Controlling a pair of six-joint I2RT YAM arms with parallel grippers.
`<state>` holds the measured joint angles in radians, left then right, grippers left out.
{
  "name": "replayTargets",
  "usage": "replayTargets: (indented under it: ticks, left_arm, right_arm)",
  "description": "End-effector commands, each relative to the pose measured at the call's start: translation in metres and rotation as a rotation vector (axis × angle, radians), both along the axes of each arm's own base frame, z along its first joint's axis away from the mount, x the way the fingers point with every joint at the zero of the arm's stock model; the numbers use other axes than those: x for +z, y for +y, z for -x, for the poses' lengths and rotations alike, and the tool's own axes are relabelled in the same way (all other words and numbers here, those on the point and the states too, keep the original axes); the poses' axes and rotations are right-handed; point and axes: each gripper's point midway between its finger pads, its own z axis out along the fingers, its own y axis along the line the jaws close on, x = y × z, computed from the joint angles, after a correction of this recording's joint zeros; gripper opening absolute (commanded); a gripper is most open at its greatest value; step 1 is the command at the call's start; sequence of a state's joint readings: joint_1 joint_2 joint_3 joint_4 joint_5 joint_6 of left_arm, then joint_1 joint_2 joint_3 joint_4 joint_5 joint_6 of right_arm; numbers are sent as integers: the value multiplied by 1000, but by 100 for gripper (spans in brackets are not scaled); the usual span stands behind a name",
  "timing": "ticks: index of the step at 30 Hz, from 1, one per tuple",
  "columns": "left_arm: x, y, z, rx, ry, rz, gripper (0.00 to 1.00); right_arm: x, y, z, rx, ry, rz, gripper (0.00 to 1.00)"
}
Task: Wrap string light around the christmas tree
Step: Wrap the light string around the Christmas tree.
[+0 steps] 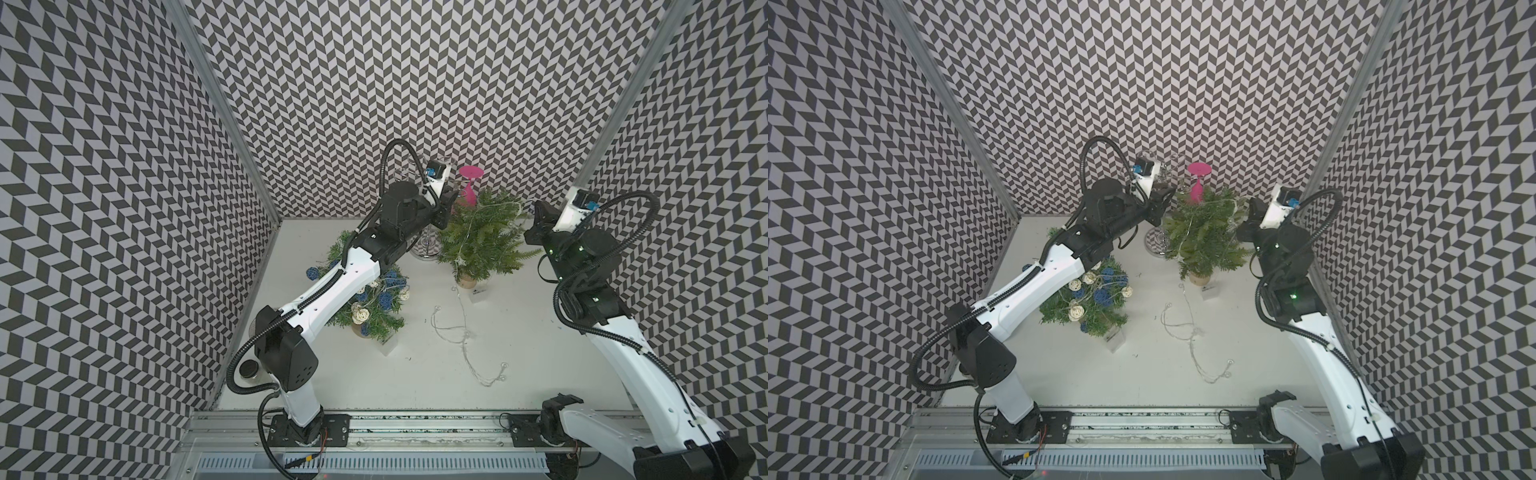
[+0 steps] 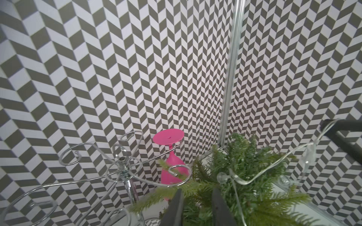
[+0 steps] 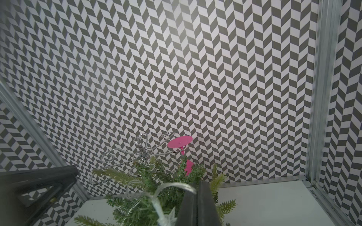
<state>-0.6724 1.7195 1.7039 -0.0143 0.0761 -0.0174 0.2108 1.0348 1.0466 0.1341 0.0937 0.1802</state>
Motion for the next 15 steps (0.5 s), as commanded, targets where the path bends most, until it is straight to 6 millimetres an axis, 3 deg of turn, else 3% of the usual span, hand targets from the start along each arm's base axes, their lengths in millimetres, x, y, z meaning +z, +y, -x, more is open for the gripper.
replayTargets:
  ticks: [1,3,5,11,13,15]
  left_arm:
    - [13,9,19,-34,-66,69,15]
    - [13,17,34,-52,-72,112,32]
    - [13,17,56,-110,-90,122,41]
    - [-22,13,103,-135,-83,115,73]
    - [-31,7,106,-125,-69,91,82]
    - [-34,-2,104,-135,-38,42,84]
  right_arm:
    - [33,9,20,82,-133,-36,0]
    - [35,13,23,106,-143,-31,0]
    - [38,18,27,136,-154,-27,0]
    - [44,26,33,192,-182,-22,0]
    - [42,29,30,207,-172,-21,0]
    - [40,30,28,211,-165,-24,0]
